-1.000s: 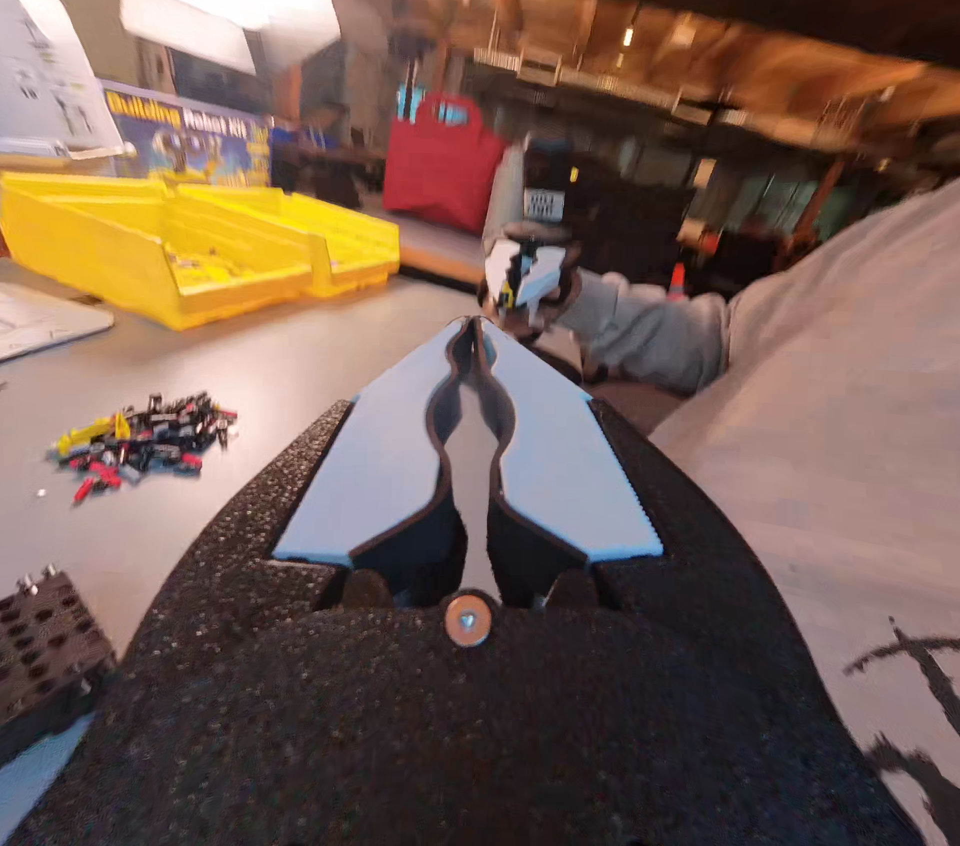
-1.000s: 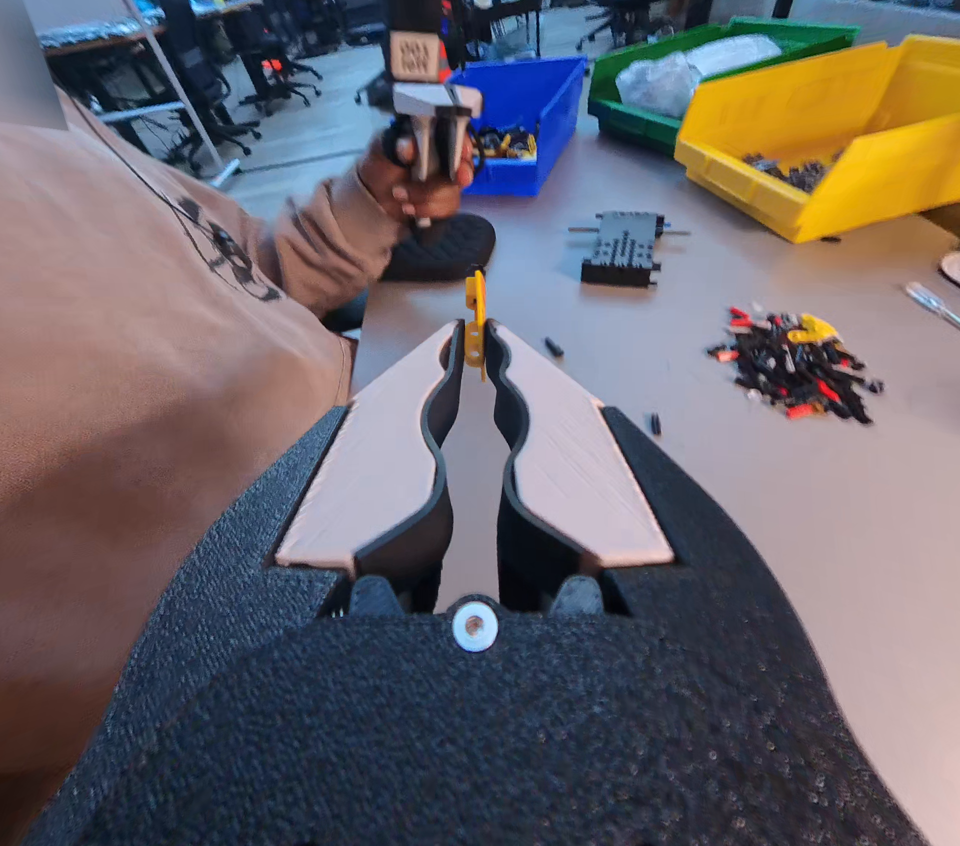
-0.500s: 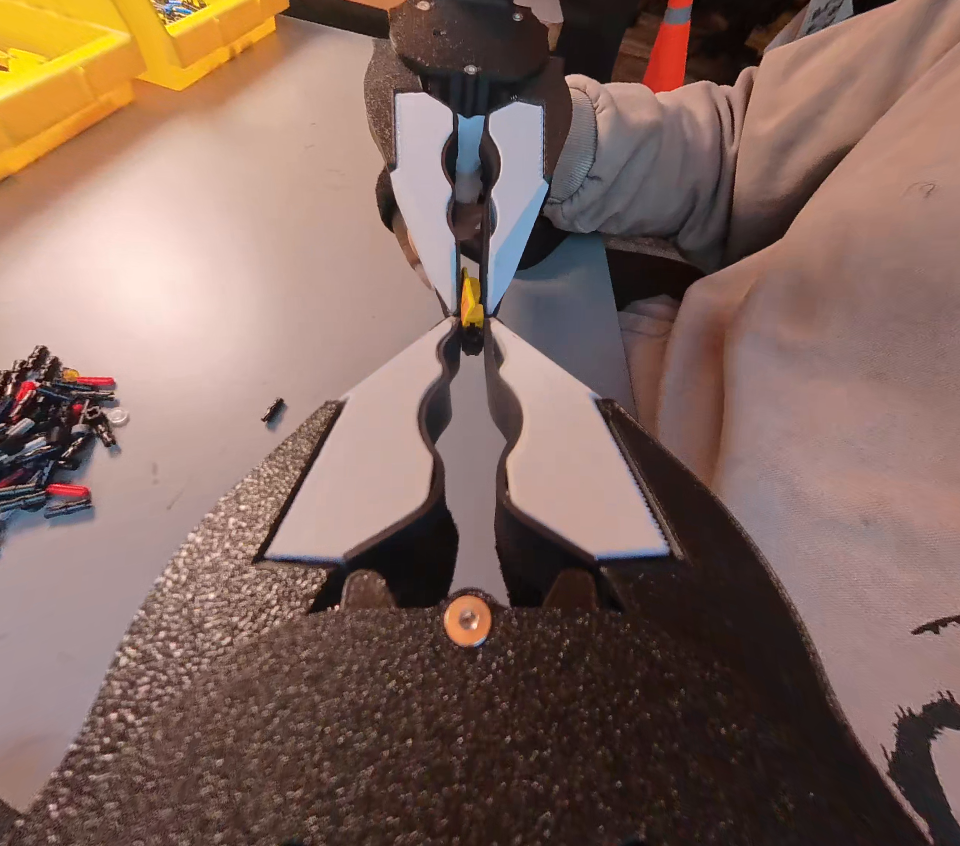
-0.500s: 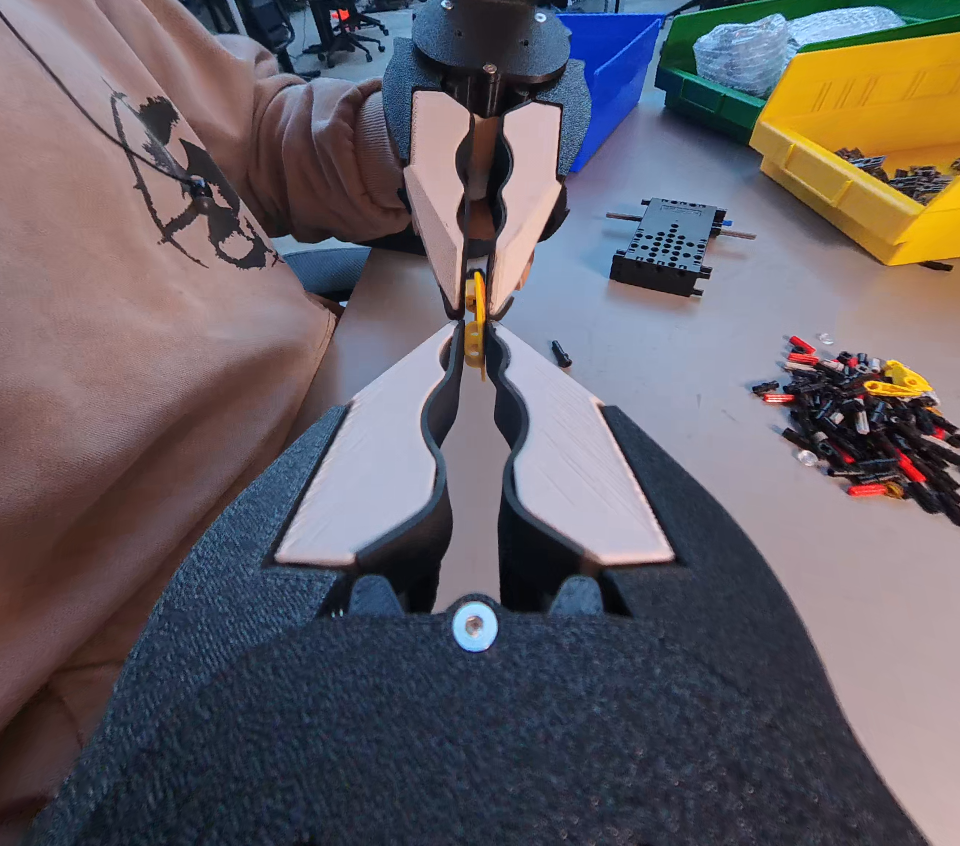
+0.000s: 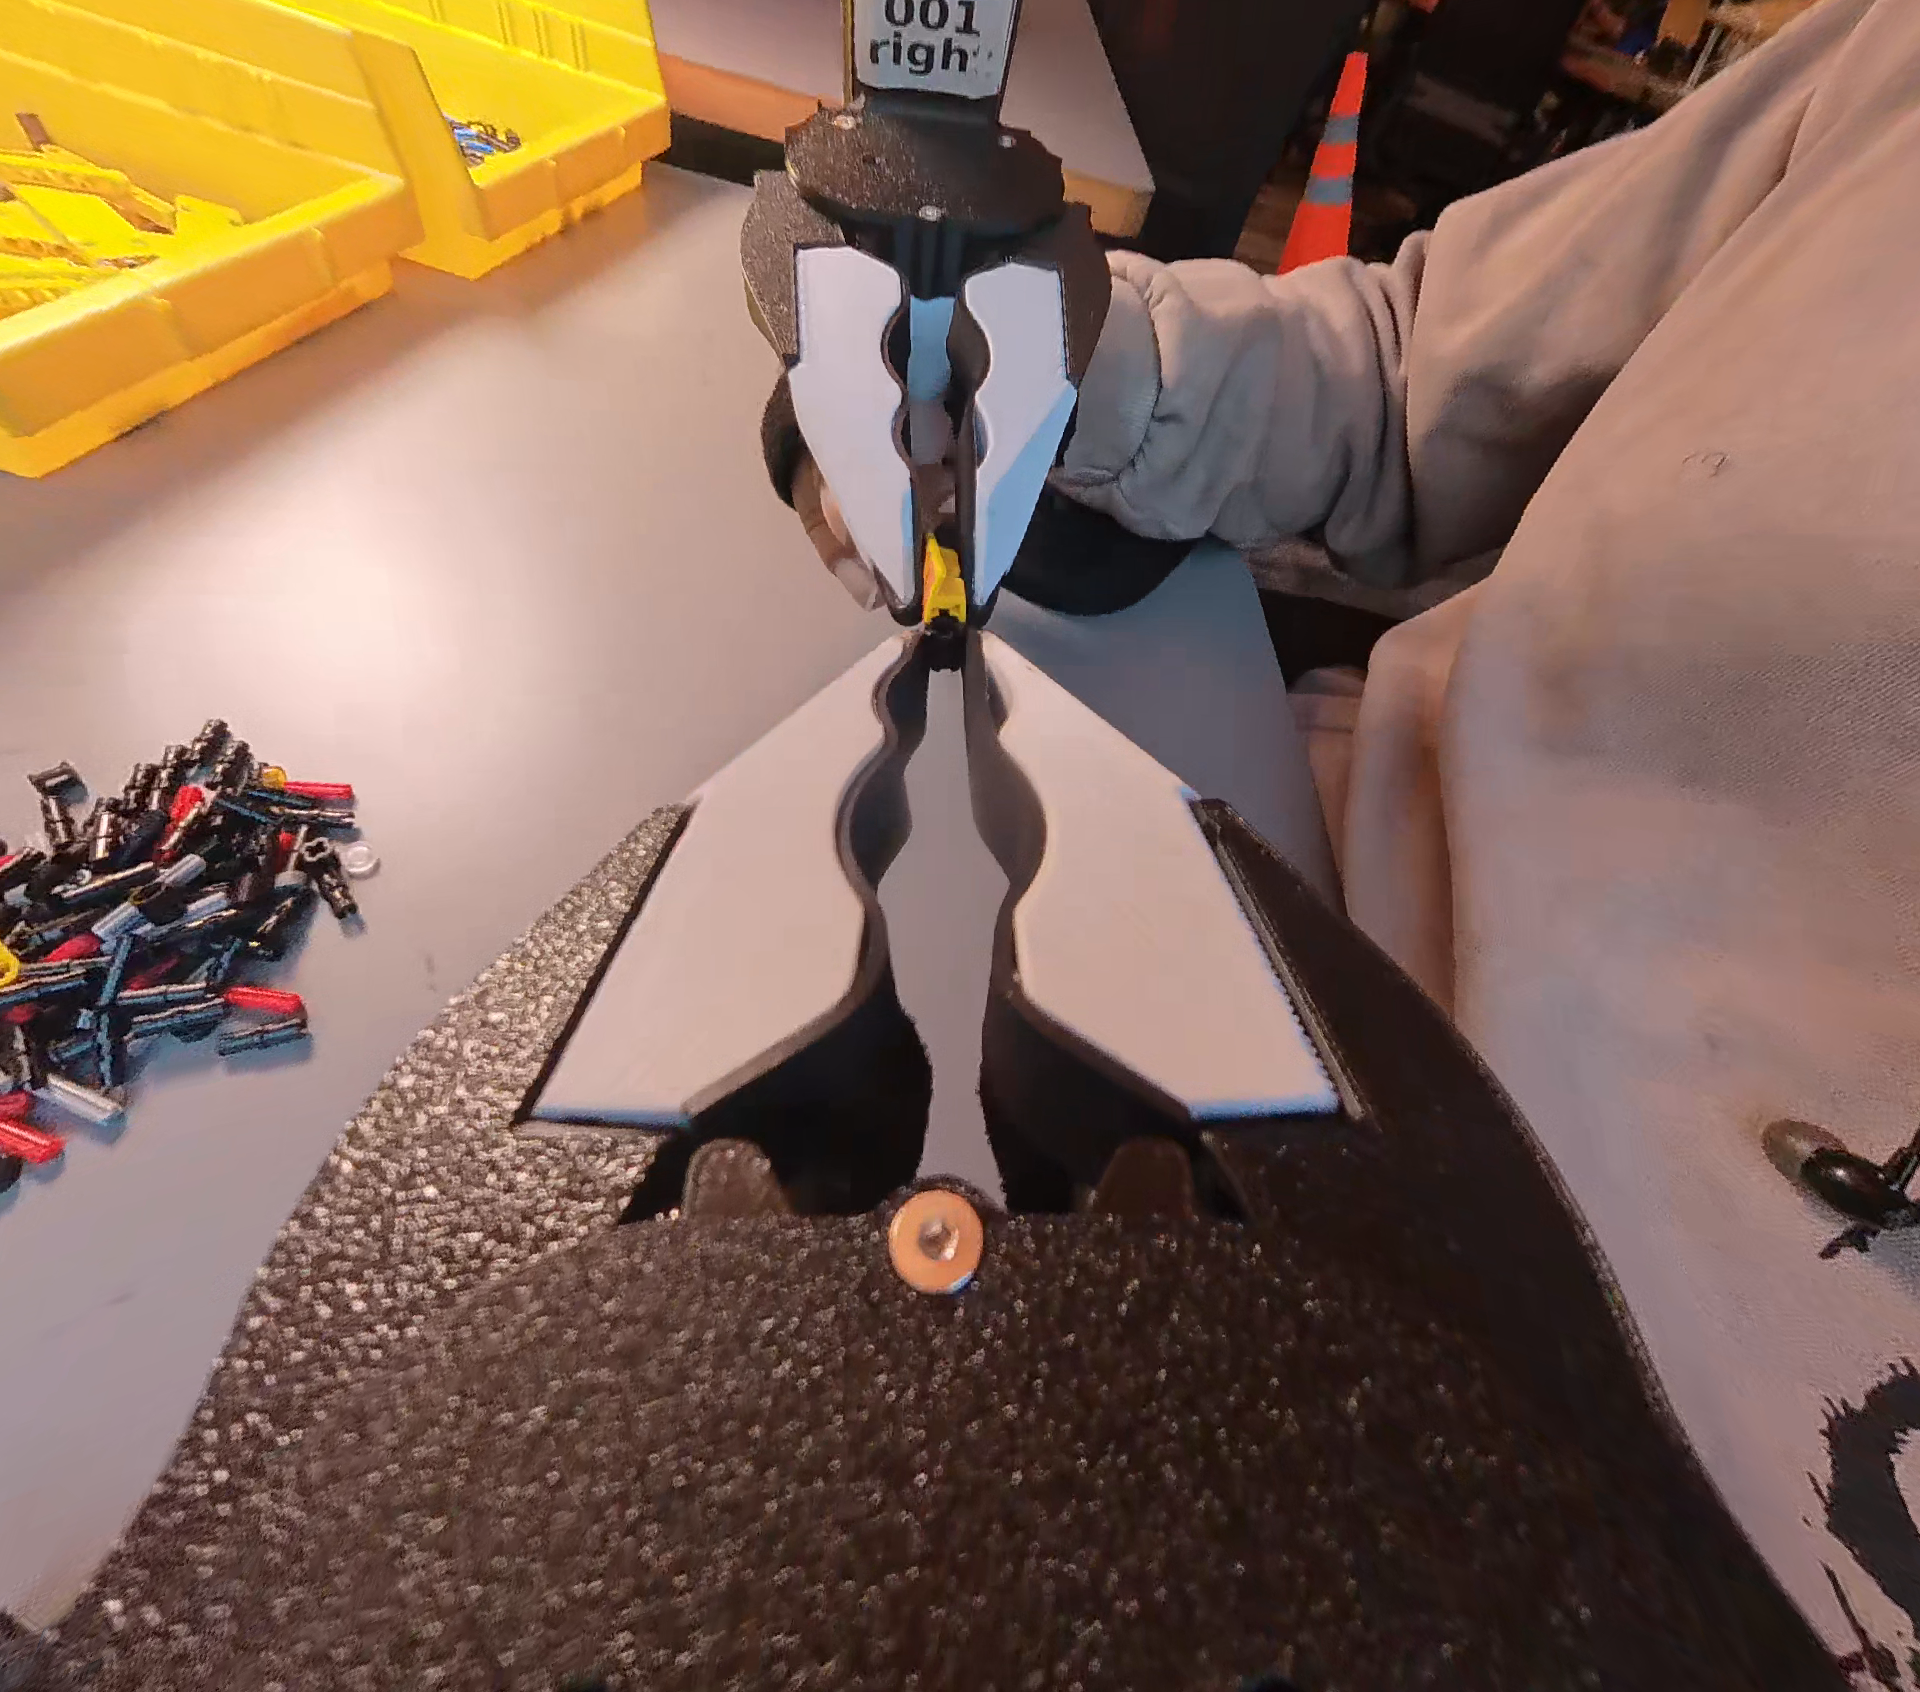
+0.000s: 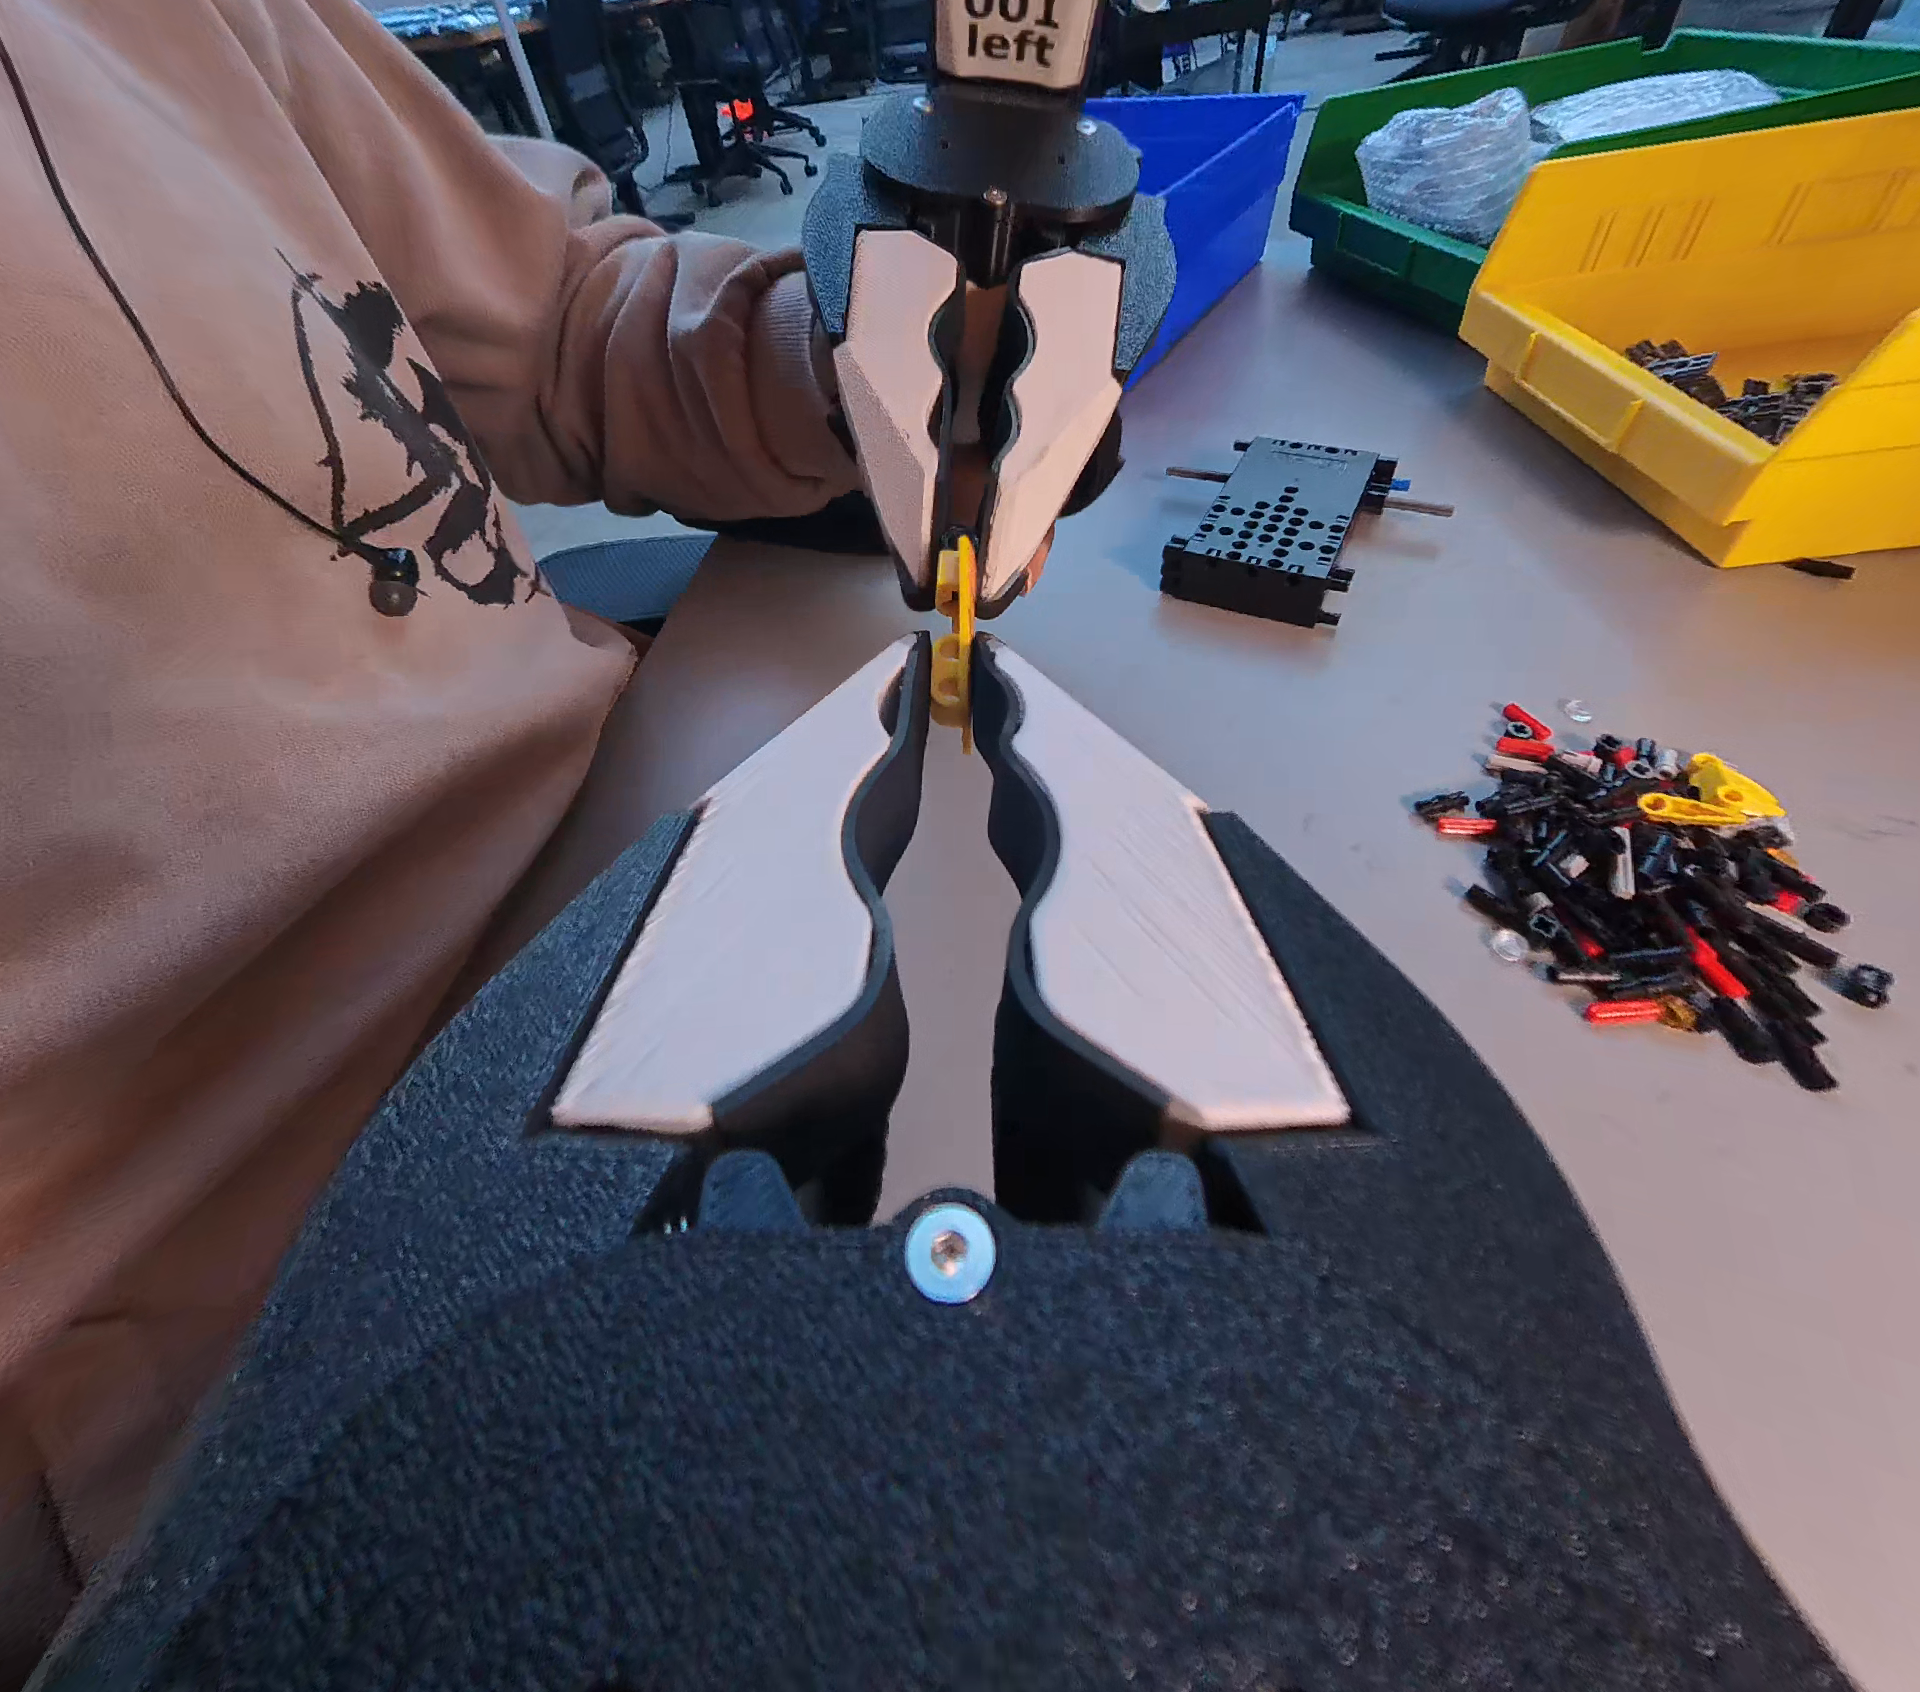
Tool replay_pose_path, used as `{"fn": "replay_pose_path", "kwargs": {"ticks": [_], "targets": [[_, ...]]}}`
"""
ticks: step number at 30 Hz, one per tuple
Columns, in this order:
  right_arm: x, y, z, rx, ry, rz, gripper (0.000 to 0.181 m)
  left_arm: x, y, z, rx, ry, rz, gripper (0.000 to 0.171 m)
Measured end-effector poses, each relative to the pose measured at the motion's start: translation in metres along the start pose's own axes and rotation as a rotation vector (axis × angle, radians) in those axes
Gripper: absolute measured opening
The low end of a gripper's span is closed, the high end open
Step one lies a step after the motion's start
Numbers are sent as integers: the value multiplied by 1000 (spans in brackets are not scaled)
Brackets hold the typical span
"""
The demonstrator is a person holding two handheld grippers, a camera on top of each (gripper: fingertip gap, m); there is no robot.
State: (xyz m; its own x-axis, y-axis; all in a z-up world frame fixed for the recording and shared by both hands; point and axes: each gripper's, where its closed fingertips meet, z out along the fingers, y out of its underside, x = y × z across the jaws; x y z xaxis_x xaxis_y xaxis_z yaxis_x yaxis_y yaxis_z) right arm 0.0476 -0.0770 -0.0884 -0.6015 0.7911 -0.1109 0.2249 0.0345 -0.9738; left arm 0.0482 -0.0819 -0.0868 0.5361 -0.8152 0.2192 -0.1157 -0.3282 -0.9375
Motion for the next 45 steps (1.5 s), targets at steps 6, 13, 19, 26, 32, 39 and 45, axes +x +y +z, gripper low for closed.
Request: {"fn": "replay_pose_path", "kwargs": {"ticks": [6,13,19,26,32,39,45], "targets": [[35,25,-56,0,142,89,6,-41,-3,-69,89,-136,-1,6],[79,74,4,-392,260,-71,6,-96,42,-55,-62,-357,4,6],[105,89,32,-512,308,-148,6,-91,48,-60,-40,-390,56,6],[103,82,38,-493,301,-140,20,-86,41,-58,-45,-458,264,6],[73,6,44,-73,130,244,20,-78,29,-54,-82,-589,554,6],[63,-6,61,86,24,503,22,-72,25,-48,-135,-675,740,6],[68,1,59,63,58,511,10,-72,25,-47,-169,-714,809,6]]}}
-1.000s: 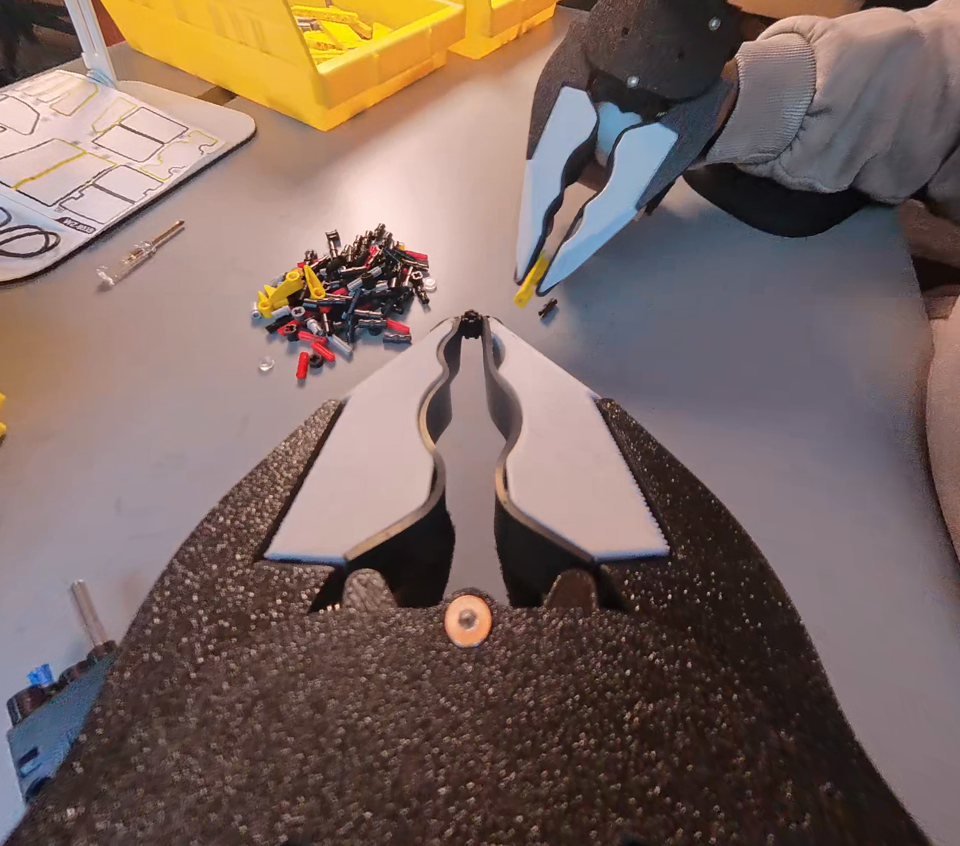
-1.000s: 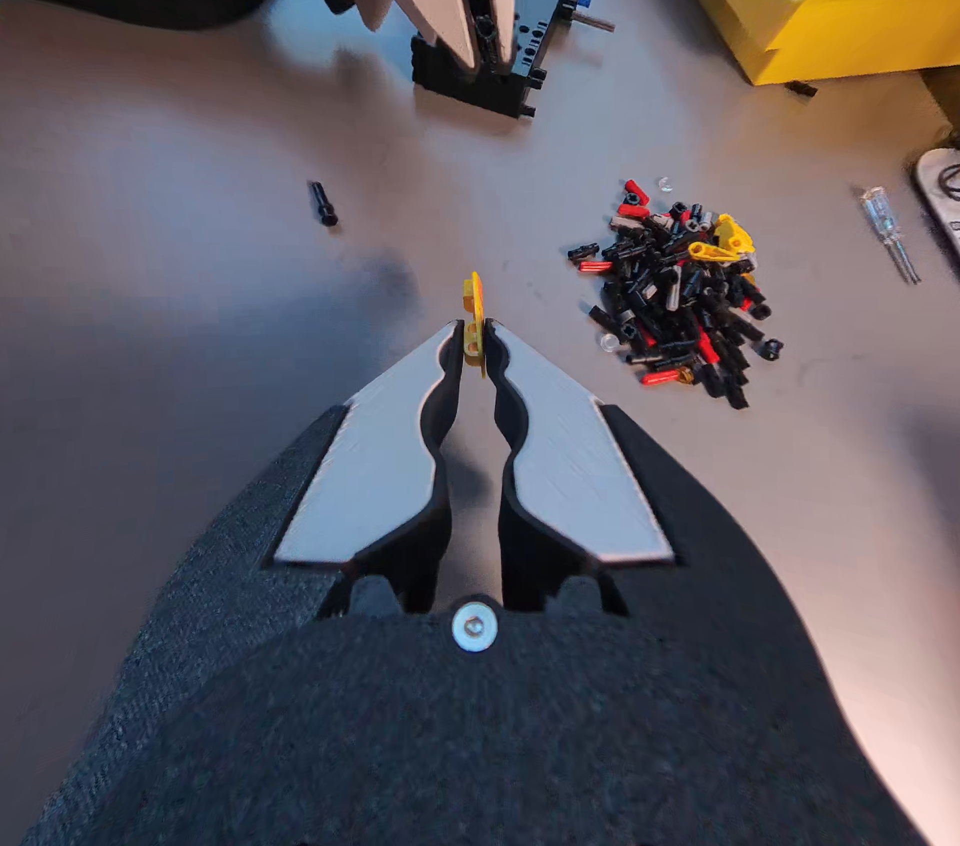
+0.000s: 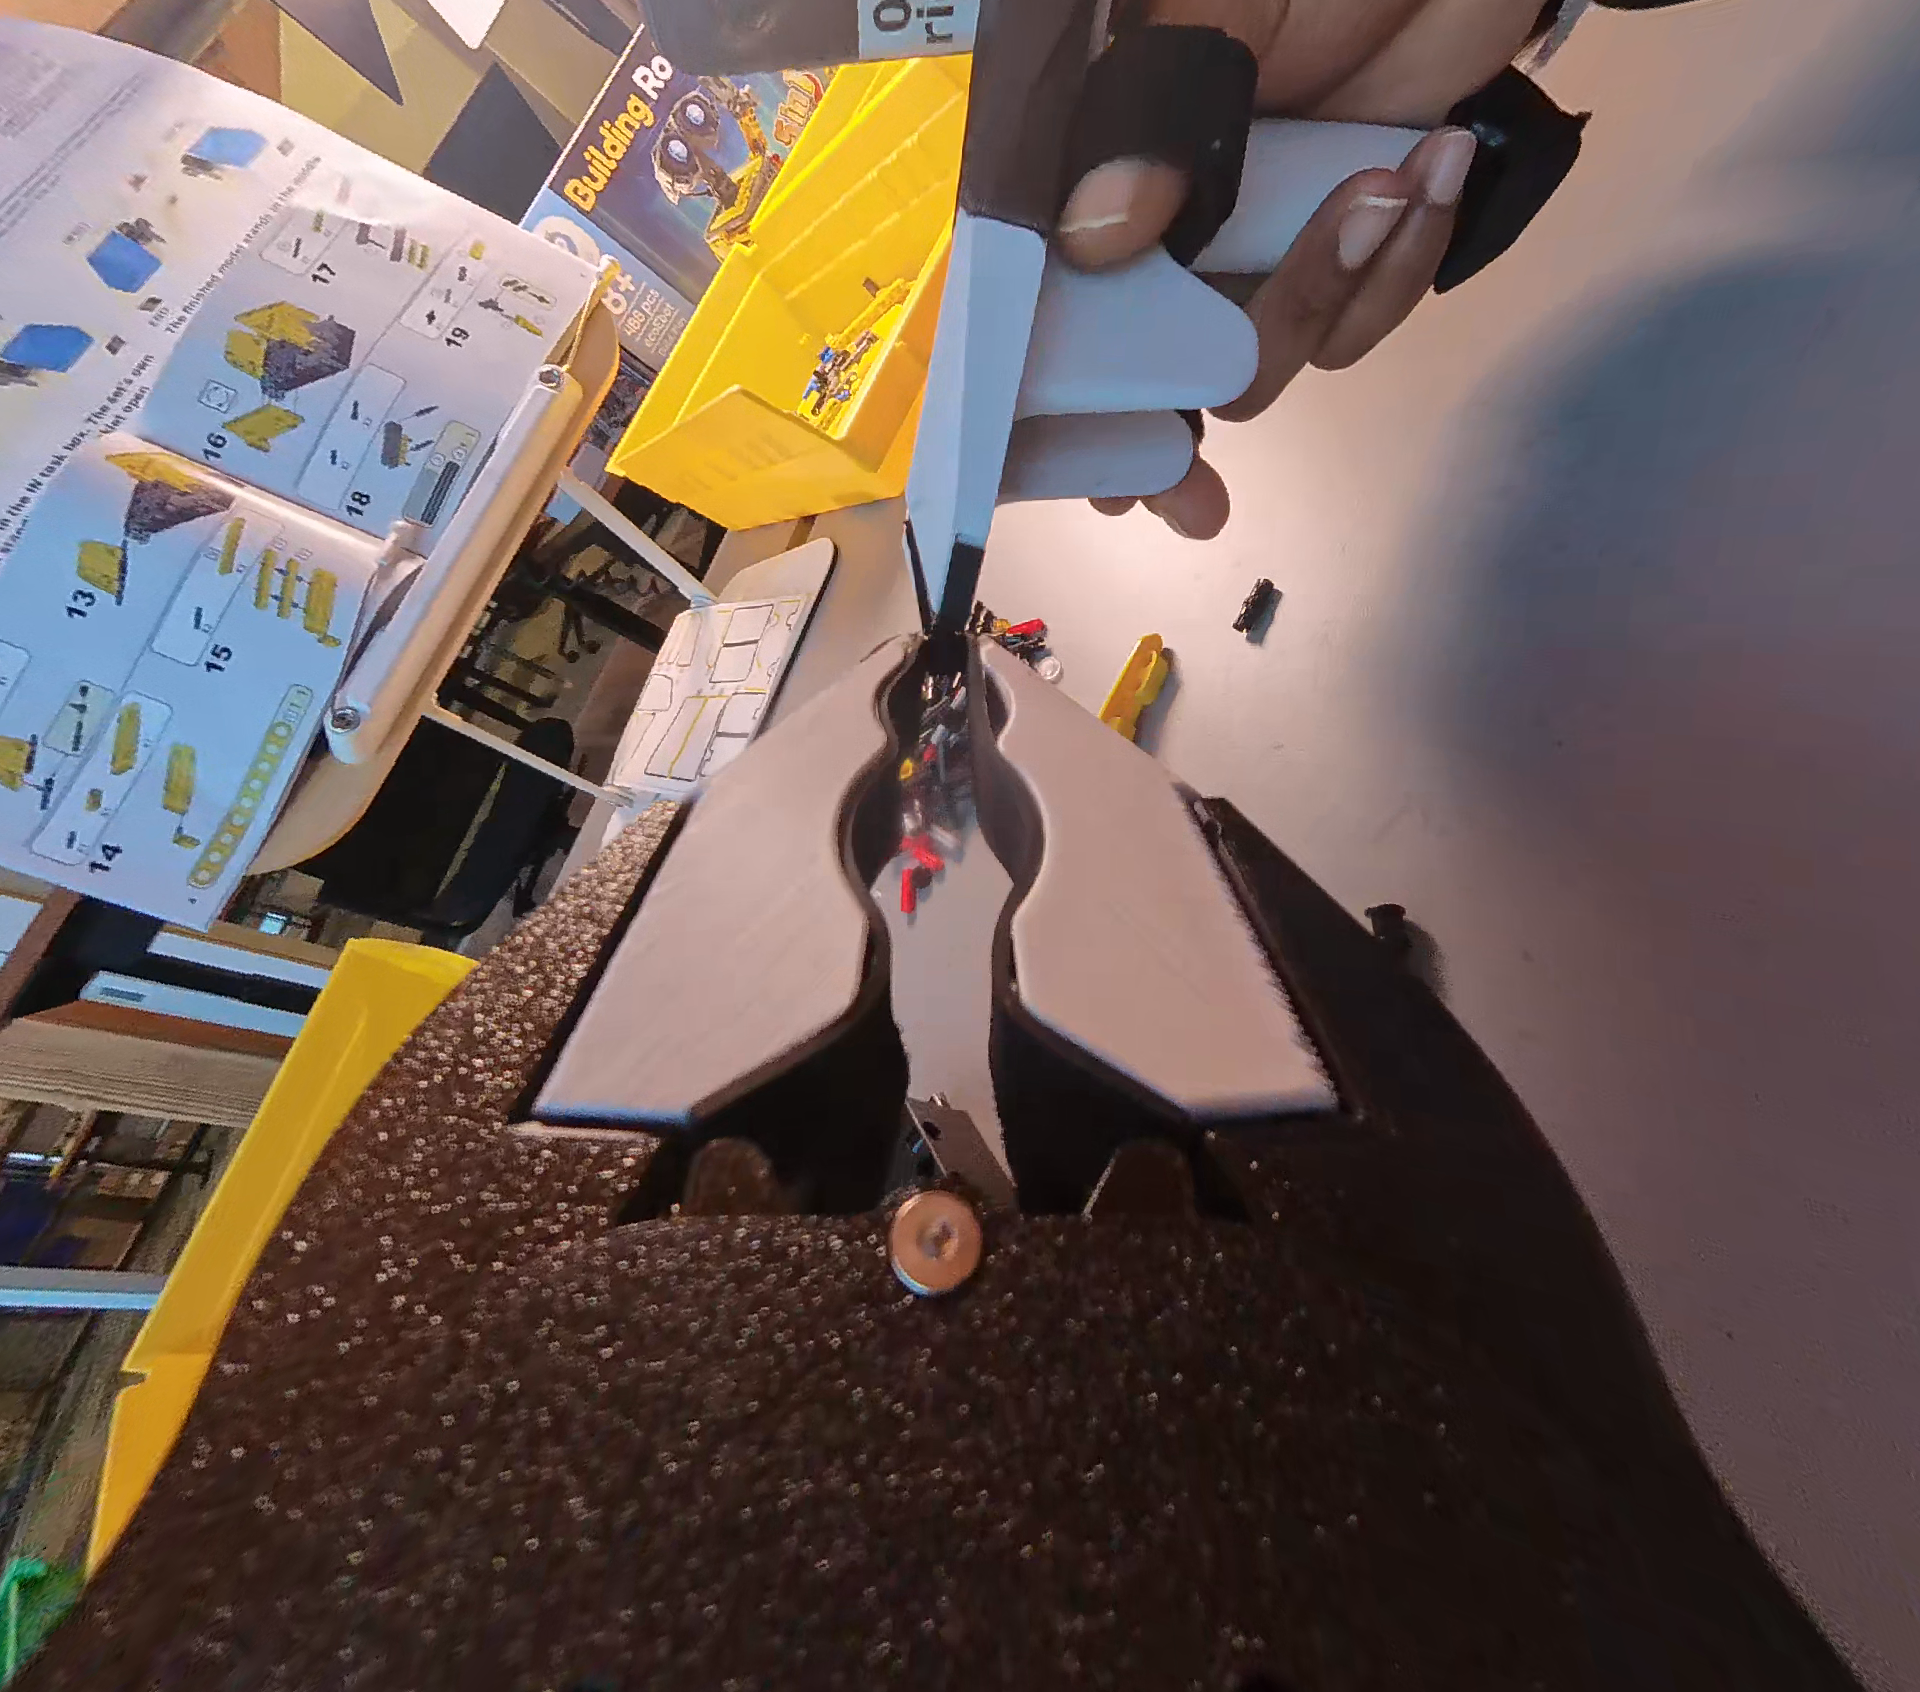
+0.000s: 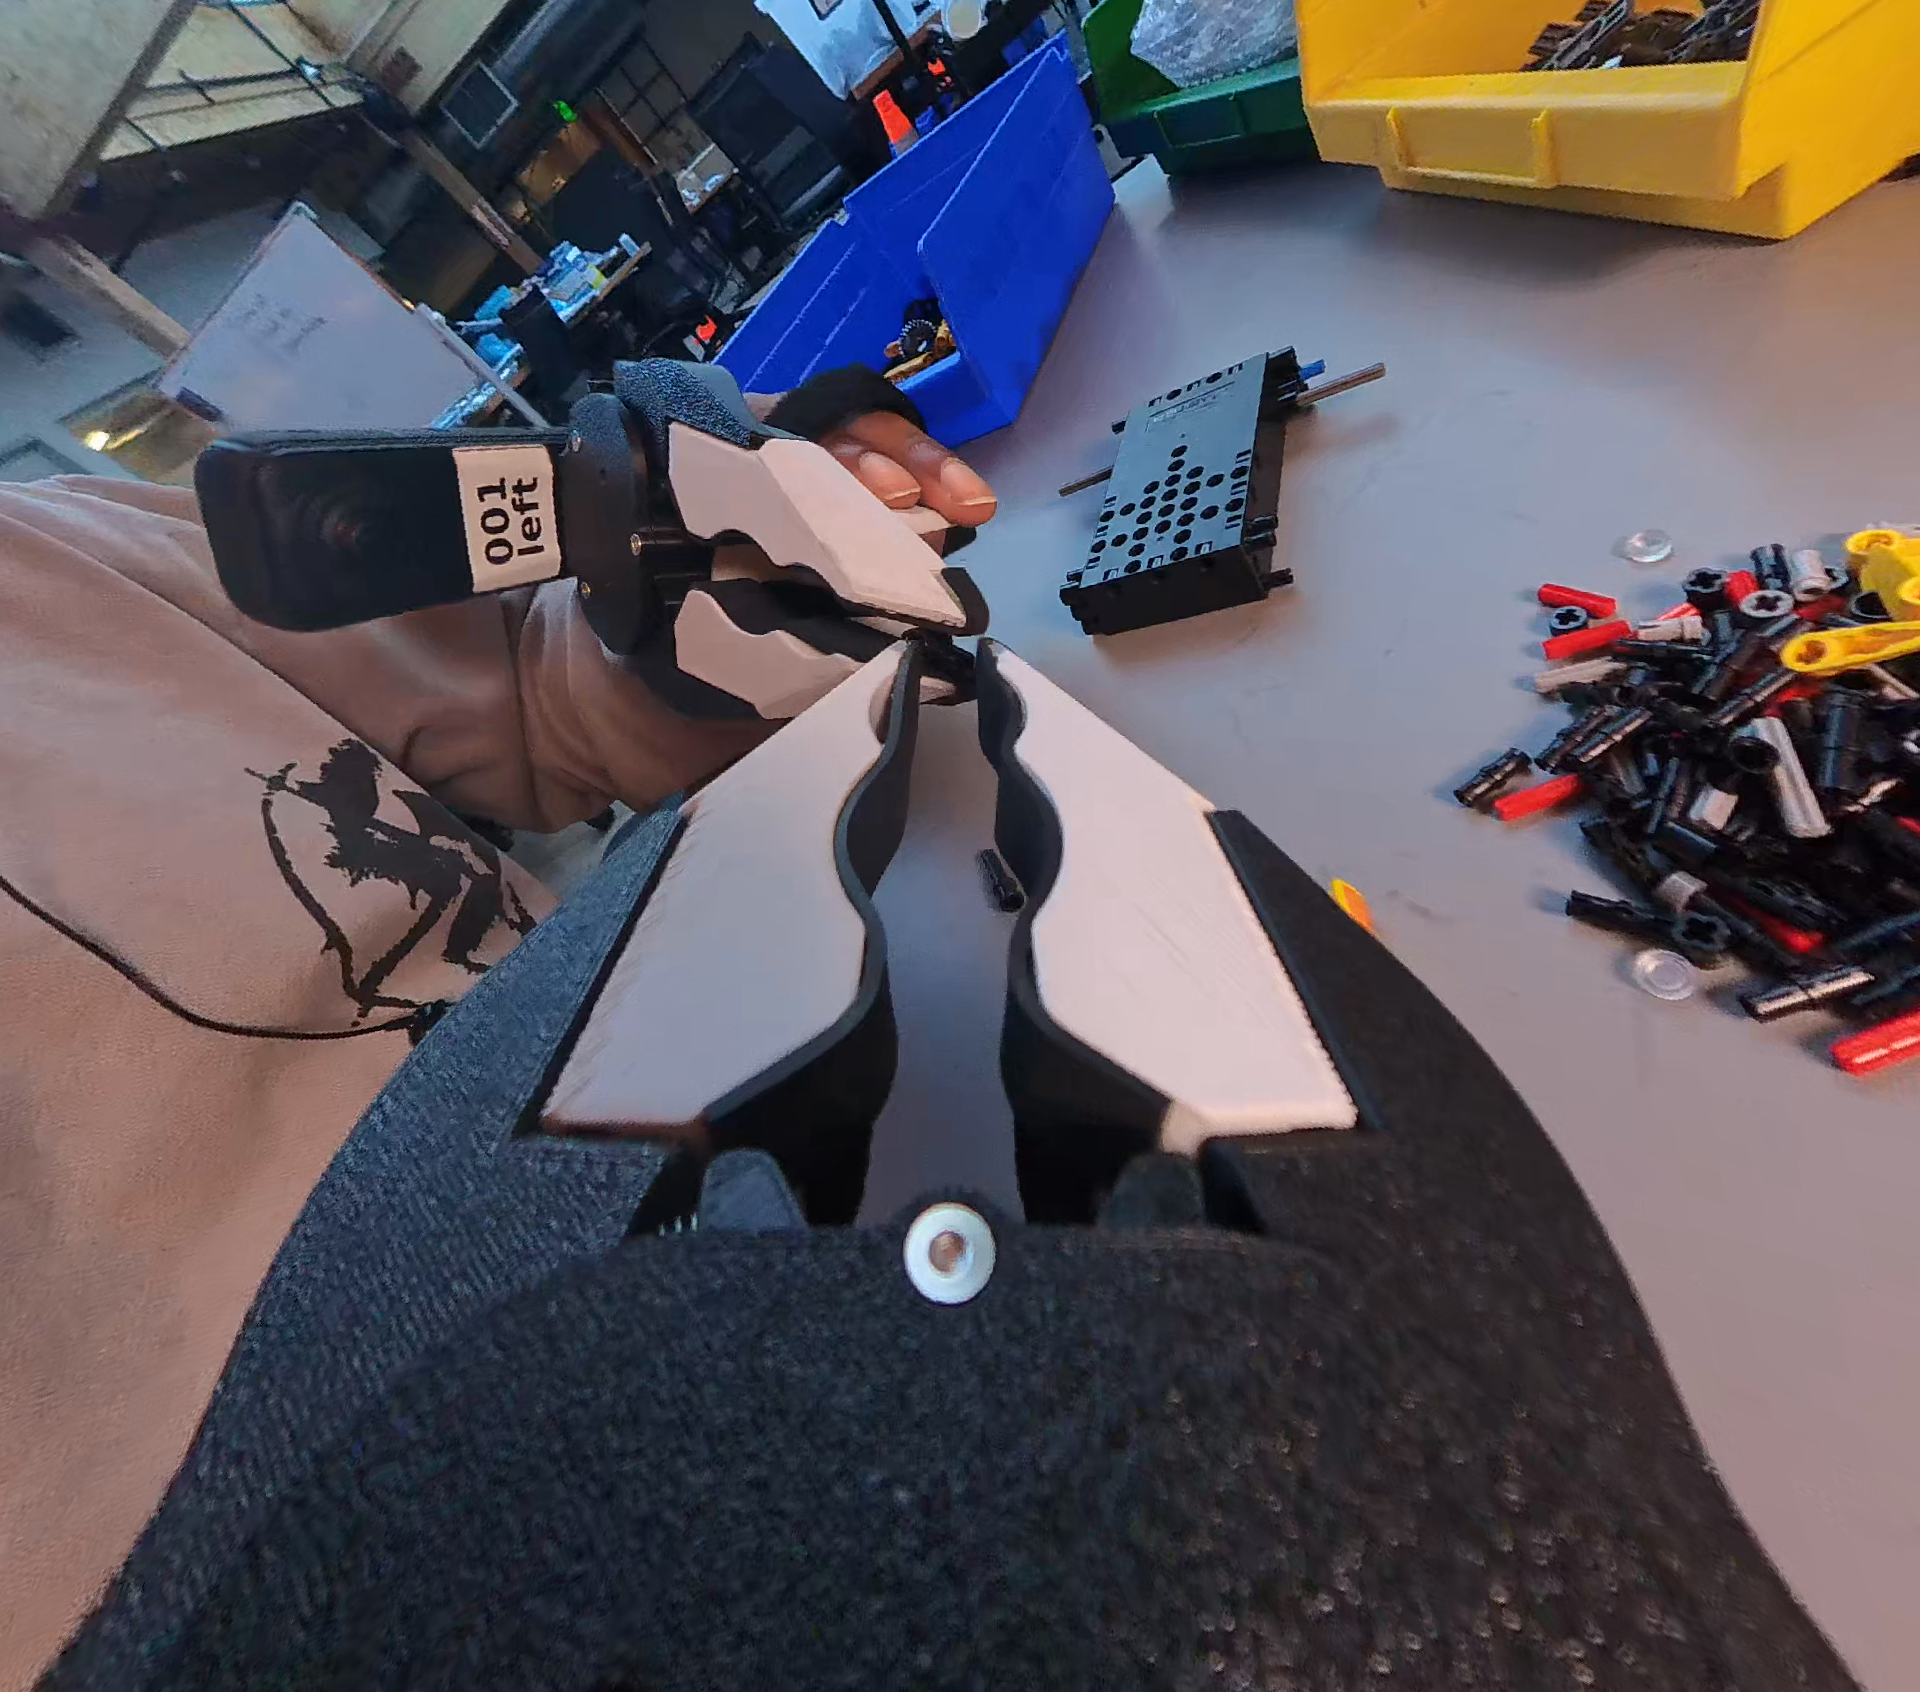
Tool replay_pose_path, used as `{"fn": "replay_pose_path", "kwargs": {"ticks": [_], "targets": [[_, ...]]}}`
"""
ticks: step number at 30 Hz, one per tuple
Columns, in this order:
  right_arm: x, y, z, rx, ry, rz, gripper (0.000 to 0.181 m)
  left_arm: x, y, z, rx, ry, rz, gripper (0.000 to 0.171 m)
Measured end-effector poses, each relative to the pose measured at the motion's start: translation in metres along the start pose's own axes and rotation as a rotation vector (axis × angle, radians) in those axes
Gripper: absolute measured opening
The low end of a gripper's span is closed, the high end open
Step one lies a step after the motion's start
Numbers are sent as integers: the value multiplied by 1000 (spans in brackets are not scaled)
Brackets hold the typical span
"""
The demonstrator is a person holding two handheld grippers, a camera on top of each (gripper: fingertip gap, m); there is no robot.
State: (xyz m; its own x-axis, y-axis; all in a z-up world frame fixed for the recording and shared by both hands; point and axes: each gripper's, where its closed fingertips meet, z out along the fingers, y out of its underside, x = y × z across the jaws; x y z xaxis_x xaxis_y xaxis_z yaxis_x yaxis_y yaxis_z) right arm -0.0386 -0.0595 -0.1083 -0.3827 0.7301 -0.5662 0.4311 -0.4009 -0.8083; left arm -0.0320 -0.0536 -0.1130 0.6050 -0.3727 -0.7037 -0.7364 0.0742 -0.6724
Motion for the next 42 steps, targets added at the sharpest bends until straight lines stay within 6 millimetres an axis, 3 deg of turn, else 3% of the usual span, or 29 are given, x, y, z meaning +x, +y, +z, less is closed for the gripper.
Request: {"fn": "replay_pose_path", "kwargs": {"ticks": [8,12,15,19,24,33,37,42], "targets": [[-3,4,1,-1,-45,7,8,4,0,0,7,16,-4,7],[4,0,-7,26,-13,-58,7,0,6,0,37,93,-253,18],[14,-9,-21,55,87,-227,8,-9,13,-3,69,164,-531,31],[29,-22,-46,66,270,-475,8,-14,21,-7,90,256,-783,45],[53,-35,-82,49,465,-611,8,-12,29,-8,64,299,-859,55],[100,-66,-178,129,782,-623,8,0,33,-9,15,384,-871,69],[121,-67,-214,155,882,-592,8,10,28,-12,2,441,-844,68],[146,-64,-244,127,1014,-604,8,40,36,-20,-116,590,-767,65]]}}
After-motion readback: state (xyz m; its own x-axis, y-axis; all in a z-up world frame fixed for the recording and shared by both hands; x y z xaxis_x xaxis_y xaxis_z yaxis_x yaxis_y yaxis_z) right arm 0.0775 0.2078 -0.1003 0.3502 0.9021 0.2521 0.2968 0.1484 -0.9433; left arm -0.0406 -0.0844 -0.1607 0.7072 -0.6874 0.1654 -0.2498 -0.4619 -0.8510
